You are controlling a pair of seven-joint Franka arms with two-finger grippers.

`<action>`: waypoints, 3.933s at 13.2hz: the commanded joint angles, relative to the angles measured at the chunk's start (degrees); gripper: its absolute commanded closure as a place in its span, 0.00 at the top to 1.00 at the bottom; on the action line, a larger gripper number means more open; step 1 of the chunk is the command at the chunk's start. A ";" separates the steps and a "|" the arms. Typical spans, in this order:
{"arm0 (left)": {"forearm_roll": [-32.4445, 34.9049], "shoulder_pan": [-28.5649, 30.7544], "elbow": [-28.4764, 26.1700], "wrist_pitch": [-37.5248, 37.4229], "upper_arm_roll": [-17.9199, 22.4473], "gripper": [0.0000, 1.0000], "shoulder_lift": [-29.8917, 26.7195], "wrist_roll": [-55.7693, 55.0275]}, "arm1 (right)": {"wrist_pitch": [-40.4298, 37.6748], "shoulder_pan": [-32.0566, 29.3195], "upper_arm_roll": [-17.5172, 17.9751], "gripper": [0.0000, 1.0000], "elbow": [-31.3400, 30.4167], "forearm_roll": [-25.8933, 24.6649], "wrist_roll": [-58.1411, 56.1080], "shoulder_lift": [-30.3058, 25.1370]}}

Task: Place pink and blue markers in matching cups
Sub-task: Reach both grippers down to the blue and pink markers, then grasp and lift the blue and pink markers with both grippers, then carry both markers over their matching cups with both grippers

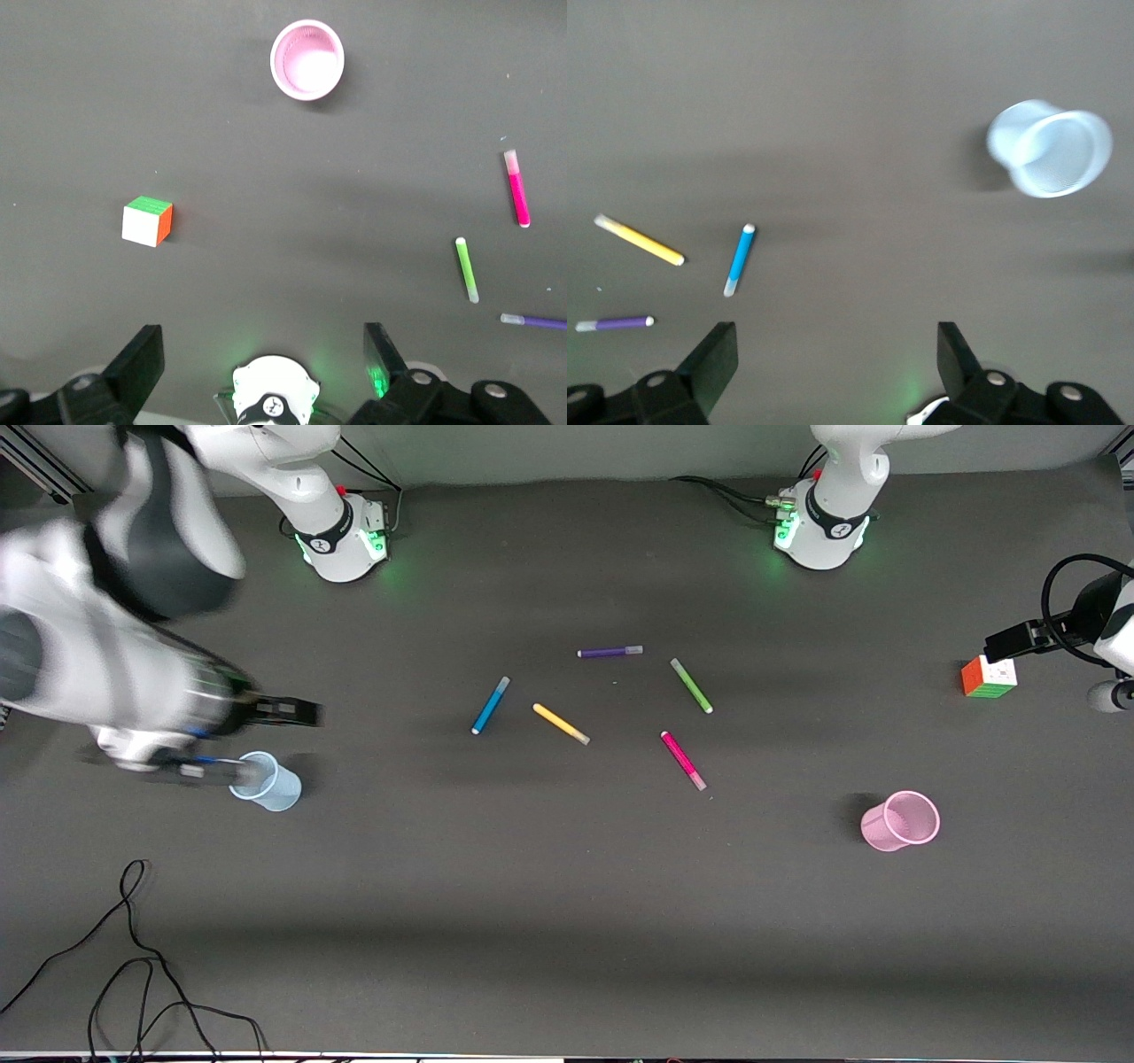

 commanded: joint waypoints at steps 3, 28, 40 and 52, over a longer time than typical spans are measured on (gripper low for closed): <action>-0.52 -2.82 0.03 -1.55 -0.05 1.00 2.44 -0.31 | 2.51 6.30 -0.58 1.00 1.53 13.11 13.62 12.97; -13.79 -26.39 -10.16 42.04 -2.16 0.78 35.59 -43.47 | 23.45 9.31 -0.41 0.13 -14.20 25.16 15.48 22.75; -15.38 -27.62 -16.24 46.00 -3.04 0.12 33.04 -43.73 | 14.21 9.13 -9.46 0.00 -13.32 3.86 5.90 1.86; -16.52 -8.92 7.21 6.22 -2.60 0.00 27.49 -30.41 | 45.02 9.31 -22.28 0.00 -30.87 -12.10 -27.39 -16.35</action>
